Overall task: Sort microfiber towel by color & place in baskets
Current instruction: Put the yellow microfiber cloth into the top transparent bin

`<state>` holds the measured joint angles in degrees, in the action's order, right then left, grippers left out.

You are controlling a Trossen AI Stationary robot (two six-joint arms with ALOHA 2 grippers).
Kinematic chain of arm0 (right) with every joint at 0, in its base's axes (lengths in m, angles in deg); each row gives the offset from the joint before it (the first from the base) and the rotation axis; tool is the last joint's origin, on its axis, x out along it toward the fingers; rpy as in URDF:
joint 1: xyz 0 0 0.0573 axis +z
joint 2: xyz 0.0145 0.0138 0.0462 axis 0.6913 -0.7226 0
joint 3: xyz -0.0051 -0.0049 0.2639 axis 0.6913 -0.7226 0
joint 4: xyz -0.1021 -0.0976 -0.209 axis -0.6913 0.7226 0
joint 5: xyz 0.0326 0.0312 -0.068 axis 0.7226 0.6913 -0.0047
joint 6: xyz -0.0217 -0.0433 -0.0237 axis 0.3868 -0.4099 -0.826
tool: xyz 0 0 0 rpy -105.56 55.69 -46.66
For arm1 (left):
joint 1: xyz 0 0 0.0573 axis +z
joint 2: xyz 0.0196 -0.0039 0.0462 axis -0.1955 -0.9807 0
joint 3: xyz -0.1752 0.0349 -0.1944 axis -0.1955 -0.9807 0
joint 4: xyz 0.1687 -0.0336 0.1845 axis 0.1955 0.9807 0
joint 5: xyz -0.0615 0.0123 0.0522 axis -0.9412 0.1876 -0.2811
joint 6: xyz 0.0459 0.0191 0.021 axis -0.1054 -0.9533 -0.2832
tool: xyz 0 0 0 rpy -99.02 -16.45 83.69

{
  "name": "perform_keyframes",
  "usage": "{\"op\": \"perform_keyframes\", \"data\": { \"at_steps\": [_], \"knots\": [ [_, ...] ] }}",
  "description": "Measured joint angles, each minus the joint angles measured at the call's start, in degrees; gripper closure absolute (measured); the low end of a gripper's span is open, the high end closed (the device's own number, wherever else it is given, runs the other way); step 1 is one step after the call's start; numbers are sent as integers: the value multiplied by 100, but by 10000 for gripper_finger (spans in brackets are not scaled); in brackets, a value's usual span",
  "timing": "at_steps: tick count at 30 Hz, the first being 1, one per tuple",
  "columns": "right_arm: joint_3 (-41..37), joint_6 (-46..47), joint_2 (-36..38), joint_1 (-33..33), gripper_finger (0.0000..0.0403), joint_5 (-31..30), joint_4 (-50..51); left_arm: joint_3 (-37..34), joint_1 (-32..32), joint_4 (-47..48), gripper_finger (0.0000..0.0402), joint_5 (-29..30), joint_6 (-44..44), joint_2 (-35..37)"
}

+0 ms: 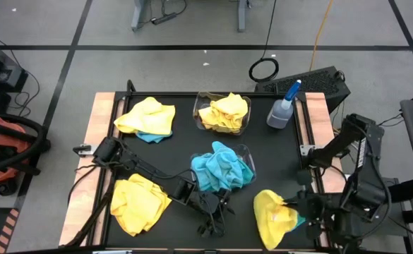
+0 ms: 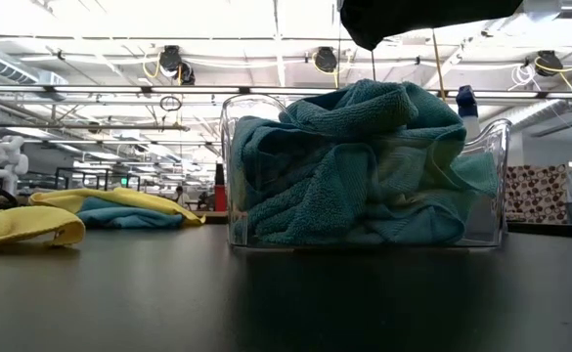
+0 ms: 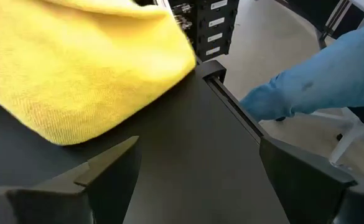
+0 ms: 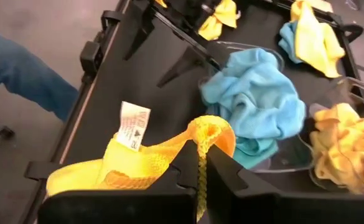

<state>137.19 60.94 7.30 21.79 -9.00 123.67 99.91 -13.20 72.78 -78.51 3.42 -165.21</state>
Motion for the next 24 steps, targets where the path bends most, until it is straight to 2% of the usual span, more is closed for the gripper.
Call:
{"op": "perform_keyframes", "data": {
  "at_steps": [5, 10, 14, 20, 24],
  "knots": [
    [-4, -81, 224, 26, 403, -287, 38, 0, 0, -3, 68, 47, -15, 0],
    [-2, -686, 411, 22, 403, -623, -356, 0, 10, -173, 68, 712, -24, 0],
    [-2, -1420, 520, 22, 403, -824, -864, 0, 34, -680, 68, 1291, -43, 0],
    [0, -2820, 638, 8, 403, -1114, -1975, 0, 194, -1735, 66, 1435, -73, 2],
    [0, -4155, 639, -48, 402, -1203, -3050, 0, 405, -2243, 46, 1605, -4, 7]
  ]
}}
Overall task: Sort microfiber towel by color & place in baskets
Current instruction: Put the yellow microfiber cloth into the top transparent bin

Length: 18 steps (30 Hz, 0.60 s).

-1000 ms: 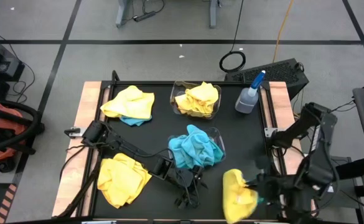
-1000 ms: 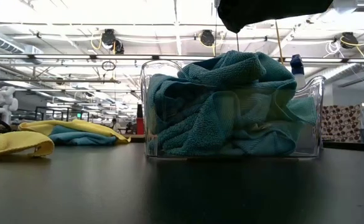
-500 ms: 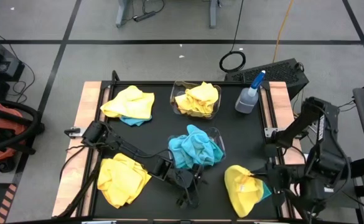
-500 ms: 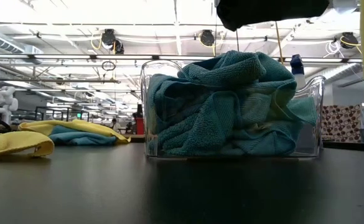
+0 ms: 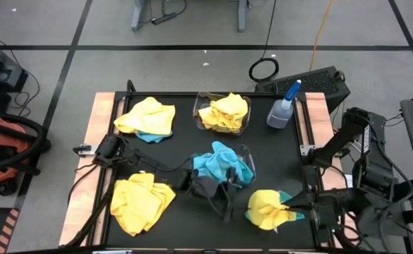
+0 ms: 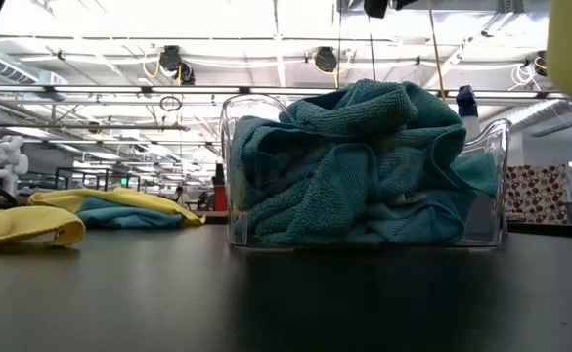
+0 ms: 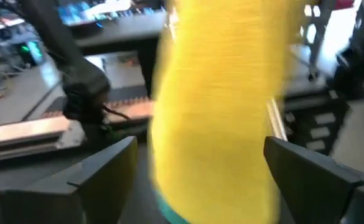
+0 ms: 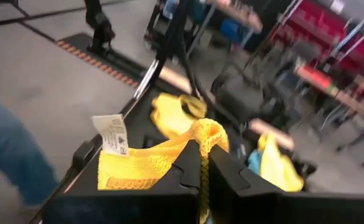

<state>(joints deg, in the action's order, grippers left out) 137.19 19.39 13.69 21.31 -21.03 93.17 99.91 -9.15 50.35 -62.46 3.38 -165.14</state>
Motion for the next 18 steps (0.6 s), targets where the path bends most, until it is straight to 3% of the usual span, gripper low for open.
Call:
{"op": "perform_keyframes", "data": {
  "at_steps": [4, 10, 18],
  "knots": [
    [2, -1162, 0, -116, 402, -54, -732, 0, 197, -545, 11, -679, 394, 0],
    [2, -2018, 2, -492, 402, -65, -1112, 0, 367, -1229, 9, -2573, 1026, 2],
    [2, -2354, 2, -1117, 402, -30, -1312, 0, 373, -1381, 10, -1928, 860, 4]
  ]
}}
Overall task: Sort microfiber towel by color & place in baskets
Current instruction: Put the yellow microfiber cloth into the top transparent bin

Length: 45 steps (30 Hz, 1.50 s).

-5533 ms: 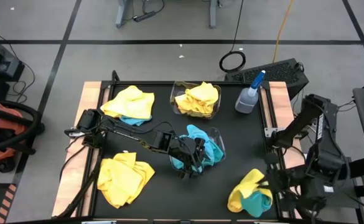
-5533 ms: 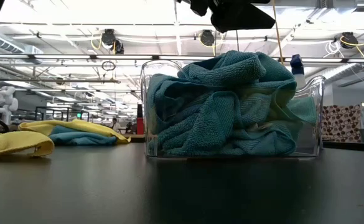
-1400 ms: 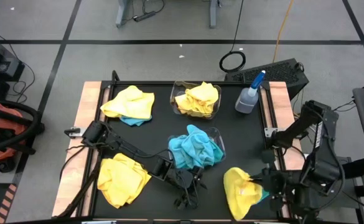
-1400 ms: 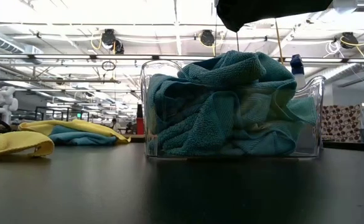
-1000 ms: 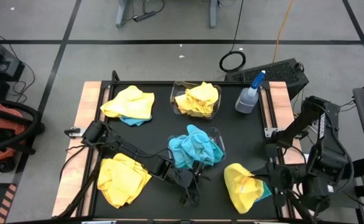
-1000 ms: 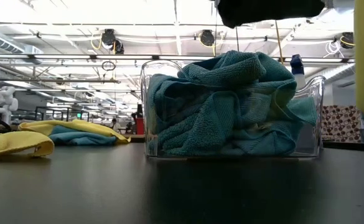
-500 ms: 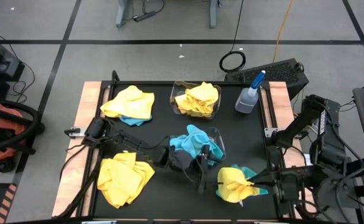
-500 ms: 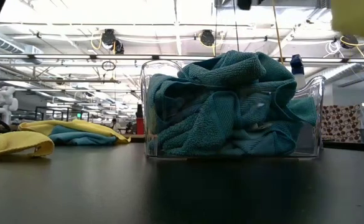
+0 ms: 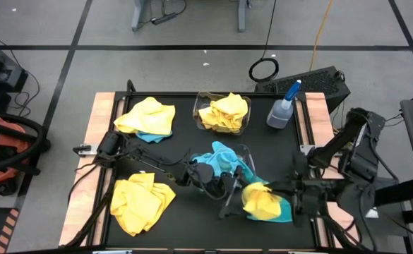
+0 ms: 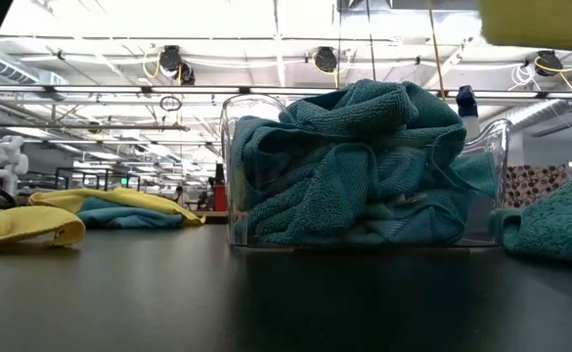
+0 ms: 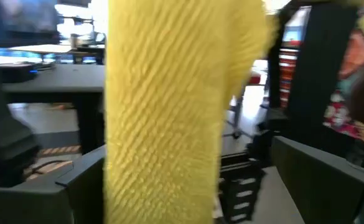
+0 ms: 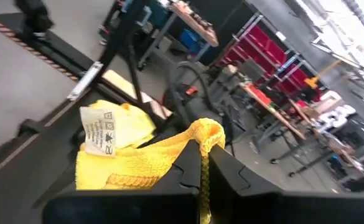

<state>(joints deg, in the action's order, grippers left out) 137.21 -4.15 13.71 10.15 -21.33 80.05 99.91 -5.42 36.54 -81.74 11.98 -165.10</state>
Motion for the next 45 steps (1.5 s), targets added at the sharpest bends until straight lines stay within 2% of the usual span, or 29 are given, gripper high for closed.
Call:
{"op": "perform_keyframes", "data": {
  "at_steps": [8, 12, 15, 18, 21, 22, 23, 28, 31, 37, 40, 45],
  "knots": [
    [0, -843, 0, -549, 402, 49, -803, 0, 126, -9, 12, 484, -31, 0],
    [2, -908, 0, -686, 402, 46, -837, 0, 197, 17, 50, 652, -311, 0],
    [2, -903, -1, -695, 402, 48, -821, 0, 247, 200, 119, 666, -570, 0],
    [2, -603, 0, -623, 402, 90, -656, 2, 299, 553, 218, 655, -831, 0],
    [2, 99, -2, -486, 402, 341, -163, 2, 323, 815, 339, 619, -1212, 0],
    [2, 427, -2, -419, 402, 429, 78, 2, 324, 861, 369, 614, -1359, 0],
    [4, 805, -7, -353, 402, 518, 338, 1, 324, 928, 383, 612, -1490, 28],
    [4, 3001, -114, 79, 403, 1142, 1940, 0, 324, 1248, 391, 612, -2097, 423],
    [4, 4222, -248, 288, 395, 1616, 2576, 11, 334, 1519, 396, 611, -2372, 684],
    [-3, 6006, -930, 534, 336, 1671, 3883, 84, 419, 2022, 396, 614, -2598, 822],
    [-243, 6628, -1324, 550, 294, 1677, 4099, 276, 445, 2222, 396, 614, -2650, 822],
    [-1037, 7517, -1720, 551, 246, 1762, 3703, 352, 471, 2432, 397, 614, -2704, 811]
  ]
}}
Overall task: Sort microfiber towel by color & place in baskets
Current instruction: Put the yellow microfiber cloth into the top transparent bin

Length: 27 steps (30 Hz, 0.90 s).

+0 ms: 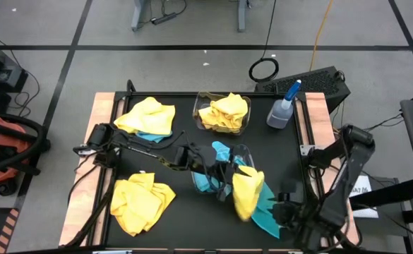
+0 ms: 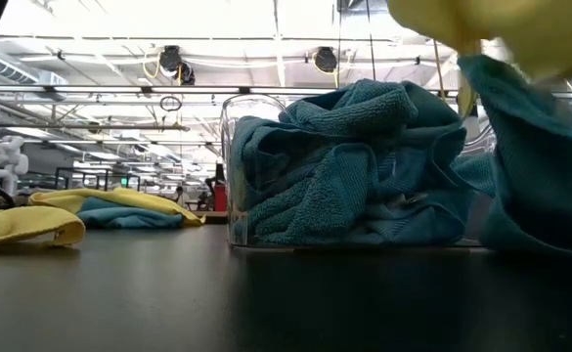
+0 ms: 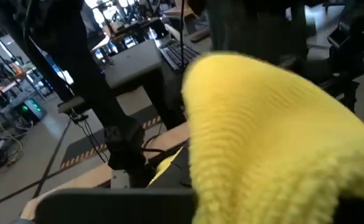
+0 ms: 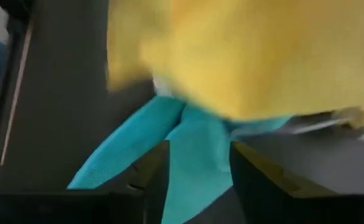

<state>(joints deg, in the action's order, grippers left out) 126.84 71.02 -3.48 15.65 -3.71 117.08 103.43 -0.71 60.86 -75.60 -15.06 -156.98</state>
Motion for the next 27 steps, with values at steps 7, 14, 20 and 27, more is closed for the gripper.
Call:
{"op": "perform_keyframes", "data": {
  "at_steps": [7, 14, 20, 27],
  "knots": [
    [-1451, 554, -280, 76, 248, 269, -1924, -2, -3, 209, 398, 0, 24, -6],
    [-2532, 689, -512, -39, 278, 851, -3532, -2, -3, 211, 398, 256, -14, -5],
    [-3147, 968, -498, -44, 301, 1388, -4682, 138, 107, 301, 398, 794, -547, -5],
    [-3190, 1210, -505, 69, 317, 1402, -4783, 651, 469, 652, 398, 1100, -997, -3]
  ]
}}
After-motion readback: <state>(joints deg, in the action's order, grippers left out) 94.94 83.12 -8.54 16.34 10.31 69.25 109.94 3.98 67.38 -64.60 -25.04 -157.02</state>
